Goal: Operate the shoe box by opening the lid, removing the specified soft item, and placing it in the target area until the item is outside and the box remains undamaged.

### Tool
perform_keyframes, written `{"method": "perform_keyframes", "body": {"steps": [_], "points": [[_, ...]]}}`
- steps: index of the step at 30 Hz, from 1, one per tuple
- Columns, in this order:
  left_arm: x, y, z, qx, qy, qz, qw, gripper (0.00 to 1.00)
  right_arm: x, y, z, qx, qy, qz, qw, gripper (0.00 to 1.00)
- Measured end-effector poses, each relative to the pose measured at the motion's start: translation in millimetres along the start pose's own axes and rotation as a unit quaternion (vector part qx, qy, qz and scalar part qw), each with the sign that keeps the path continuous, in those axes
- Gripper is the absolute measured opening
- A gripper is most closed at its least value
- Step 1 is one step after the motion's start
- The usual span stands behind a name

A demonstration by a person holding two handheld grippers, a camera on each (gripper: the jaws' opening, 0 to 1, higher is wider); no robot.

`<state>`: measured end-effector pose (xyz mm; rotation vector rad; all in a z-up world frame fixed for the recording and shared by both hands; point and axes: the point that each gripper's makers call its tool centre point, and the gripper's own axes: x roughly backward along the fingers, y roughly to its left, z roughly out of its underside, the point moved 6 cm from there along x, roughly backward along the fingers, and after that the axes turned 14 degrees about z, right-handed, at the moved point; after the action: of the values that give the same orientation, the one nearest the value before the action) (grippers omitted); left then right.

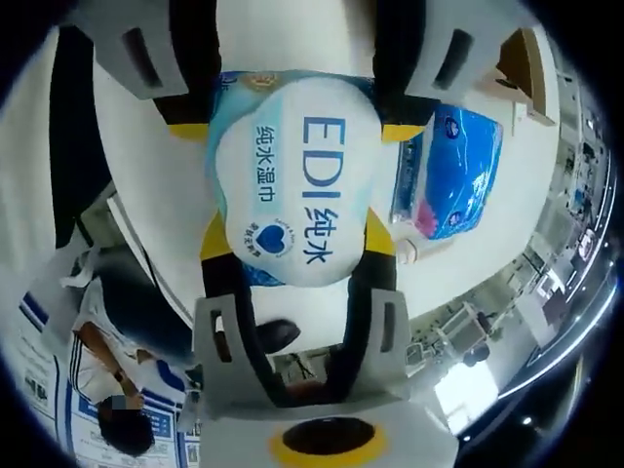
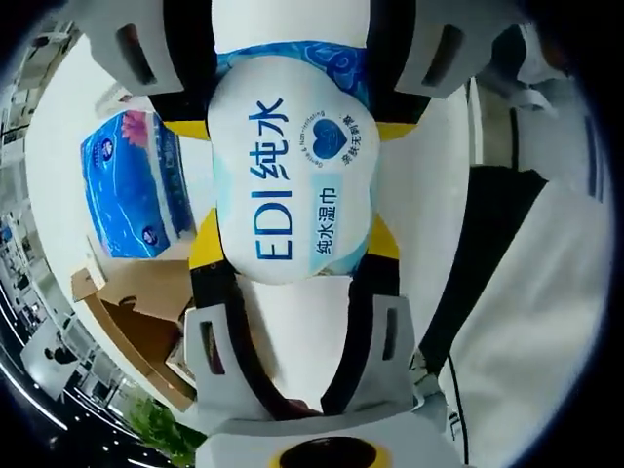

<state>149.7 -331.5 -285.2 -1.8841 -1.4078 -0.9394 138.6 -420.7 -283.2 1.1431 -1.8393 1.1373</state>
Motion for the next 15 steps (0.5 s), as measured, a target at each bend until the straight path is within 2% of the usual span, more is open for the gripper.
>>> {"method": "perform_keyframes", "body": {"steps": [3,10,15], "points": [[-3,8.8,2.0,0.009,0.005,-0.007,0.9999,0.62,-6,-6,1.7,0.006,0.003,-0.001,1.0000,0.58],[-6,23.5,0.7,0.019,-0.006,-0.019,0.9996,0.62,-11,-24,8.4,0.024,0.003,-0.006,0.9997,0.58],[-10,33.2,4.9,0.022,-0.005,-0.015,0.9996,0.62,-19,-30,11.3,0.020,0.000,-0.008,0.9998,0.58]]}}
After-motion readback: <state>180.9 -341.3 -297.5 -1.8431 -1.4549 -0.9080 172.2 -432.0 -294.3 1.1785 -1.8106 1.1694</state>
